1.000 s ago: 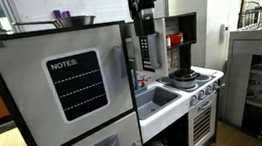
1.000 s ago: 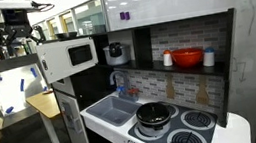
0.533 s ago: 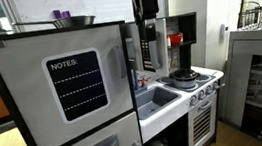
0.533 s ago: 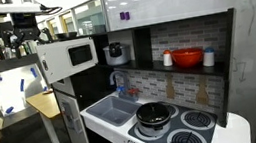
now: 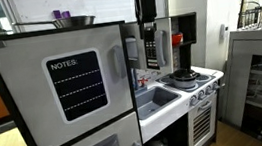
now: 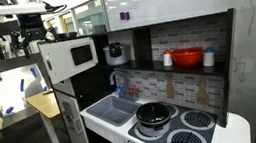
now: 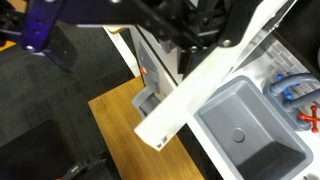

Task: Take the pot and put it in the cabinet then close the door

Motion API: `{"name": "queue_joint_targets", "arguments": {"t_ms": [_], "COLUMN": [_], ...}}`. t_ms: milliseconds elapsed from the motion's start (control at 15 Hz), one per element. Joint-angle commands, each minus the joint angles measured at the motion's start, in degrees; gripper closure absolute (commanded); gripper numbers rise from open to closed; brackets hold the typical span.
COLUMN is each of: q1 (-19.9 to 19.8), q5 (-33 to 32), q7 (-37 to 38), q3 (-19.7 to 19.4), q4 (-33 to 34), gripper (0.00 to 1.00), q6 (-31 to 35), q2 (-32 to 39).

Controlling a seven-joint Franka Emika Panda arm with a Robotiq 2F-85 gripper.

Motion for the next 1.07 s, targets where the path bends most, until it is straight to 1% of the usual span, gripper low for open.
{"name": "queue_joint_targets", "arguments": {"t_ms": [0, 667, 1000], "q1": [-1.32, -4.45, -6.22], "q5": [-1.48, -8.34, -11.49], "q7": [-0.79, 0.16, 0.21], "q3": [-0.07, -0.93, -1.89], "q4": [-1.62, -3.06, -2.54], "gripper": [0.00, 0.00, 0.00], "q6": [4.28, 11.44, 14.71], "q2": [0.59, 1.65, 3.33]}}
